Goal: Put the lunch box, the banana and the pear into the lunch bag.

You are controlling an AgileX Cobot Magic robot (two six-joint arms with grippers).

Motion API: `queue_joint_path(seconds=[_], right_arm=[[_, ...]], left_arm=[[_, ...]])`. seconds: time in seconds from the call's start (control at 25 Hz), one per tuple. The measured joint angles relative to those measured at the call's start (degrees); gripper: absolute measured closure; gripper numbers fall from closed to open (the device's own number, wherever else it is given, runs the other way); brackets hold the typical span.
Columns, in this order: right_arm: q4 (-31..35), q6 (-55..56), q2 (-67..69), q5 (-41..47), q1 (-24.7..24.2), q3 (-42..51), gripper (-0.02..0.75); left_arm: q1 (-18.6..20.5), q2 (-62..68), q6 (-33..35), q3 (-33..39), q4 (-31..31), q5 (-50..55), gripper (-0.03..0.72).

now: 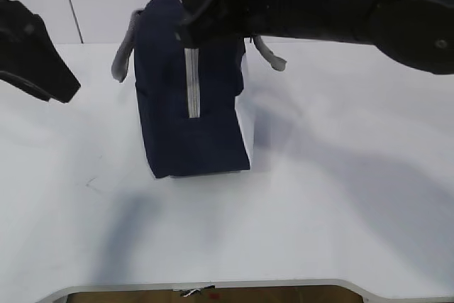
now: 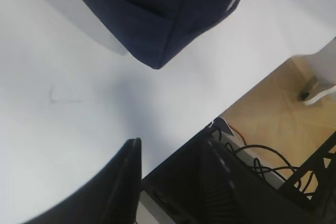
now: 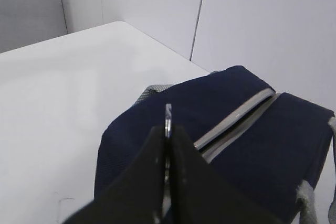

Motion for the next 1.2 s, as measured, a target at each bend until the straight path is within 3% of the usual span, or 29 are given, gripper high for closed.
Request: queue_joint_path(seconds=[0.24,0.52,0.76,0.84,1.04,1.2], right_arm=[[0.00,2.16,0.54,0.45,0.00,-1.17,0.721],[0.00,4.74,0.54,0.54,0.08,-1.26,0.721],[0.00,5.18,0.54,0.54,0.08,-1.26,0.721],[0.00,5.18,0.54,0.54,0.08,-1.26,0.721],[-0.09,5.31,0.58,0.68,0.12,-1.26,0.721],[-0.60,5.31,0.67,0.80,0.21,-1.26,0.721]], left_arm=[[-1.50,0.23,0.24,1.72,-1.04,-8.33,0.293],[-4.31,4.30,5.56,1.72,-6.30,-17.90,0.278],[-7.11,8.69,7.04,1.72,-6.83,-24.93,0.280],[-7.75,9.39,7.04,1.72,-6.91,-26.90,0.325],[-8.08,9.97,8.35,1.72,-5.90,-28.19,0.626],[-8.19,9.87,9.02,1.72,-1.38,-26.30,0.677]])
